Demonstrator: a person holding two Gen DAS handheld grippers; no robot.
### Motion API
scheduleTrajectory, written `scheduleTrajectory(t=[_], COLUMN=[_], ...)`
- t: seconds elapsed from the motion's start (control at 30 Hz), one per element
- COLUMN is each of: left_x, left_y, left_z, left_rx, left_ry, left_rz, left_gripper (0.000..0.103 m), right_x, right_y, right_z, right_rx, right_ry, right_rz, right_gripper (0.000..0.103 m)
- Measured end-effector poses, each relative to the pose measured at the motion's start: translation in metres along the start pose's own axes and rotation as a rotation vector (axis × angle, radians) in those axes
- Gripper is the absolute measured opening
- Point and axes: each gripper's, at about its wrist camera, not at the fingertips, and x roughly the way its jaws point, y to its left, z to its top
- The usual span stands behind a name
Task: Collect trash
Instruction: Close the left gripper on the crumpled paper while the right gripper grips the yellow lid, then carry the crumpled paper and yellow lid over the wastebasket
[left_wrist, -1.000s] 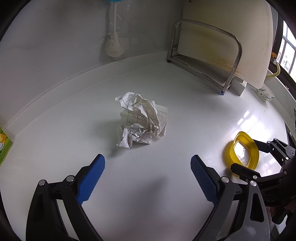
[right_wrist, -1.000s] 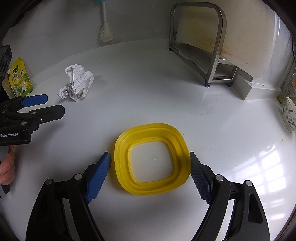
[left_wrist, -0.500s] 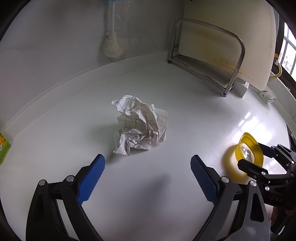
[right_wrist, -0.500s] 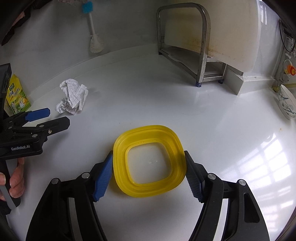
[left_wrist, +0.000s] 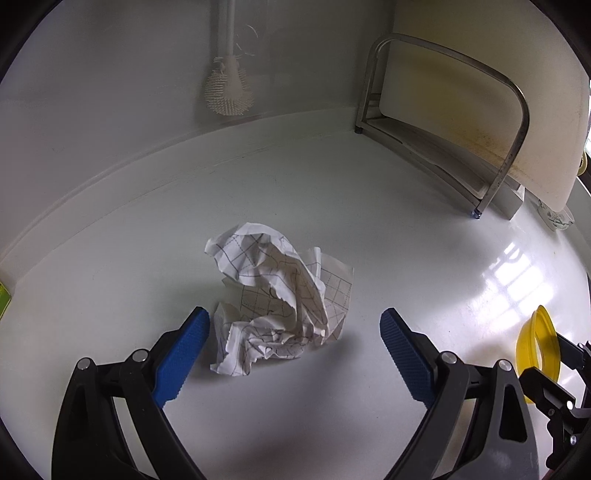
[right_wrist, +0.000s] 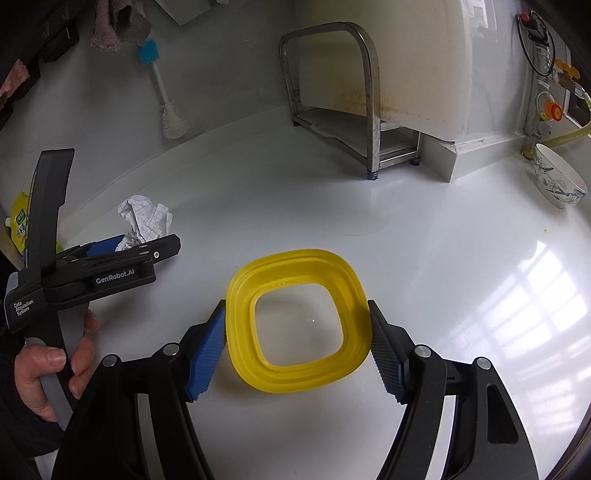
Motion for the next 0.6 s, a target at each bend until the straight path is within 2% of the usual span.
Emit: scheduleTrajectory(t=[0.07, 0.13, 0.23, 0.4, 0.6], left_x=[0.001, 0.005, 0.005, -0.007, -0.033], left_y=[-0.001, -0.002, -0.004, -0.004, -0.005], left_z=[0.002, 0.004, 0.003, 0.000, -0.011], left_rx=[-0.006, -0.003, 0.004, 0.007, 0.032], left_ry=[0.000, 0.016, 0.020, 0.013, 0.007], left_rz=[0.003, 0.006, 0.011, -0.009, -0.016], left_gripper=[0.081, 0.063, 0.046, 0.035, 0.033], right_x=[-0.002, -0.003, -0.008, -0.015, -0.034], right_y=[0.001, 0.003, 0.005, 0.010, 0.019], right_z=[-0.002, -0.004, -0.006, -0.012, -0.026], right_rx=[0.002, 0.007, 0.017, 0.028, 0.054], right_ry=[0.002, 0.004, 0.000, -0.002, -0.005], right_rz=[-0.004, -0.006, -0.007, -0.019, -0.016], right_gripper=[0.069, 0.069, 0.069, 0.069, 0.069])
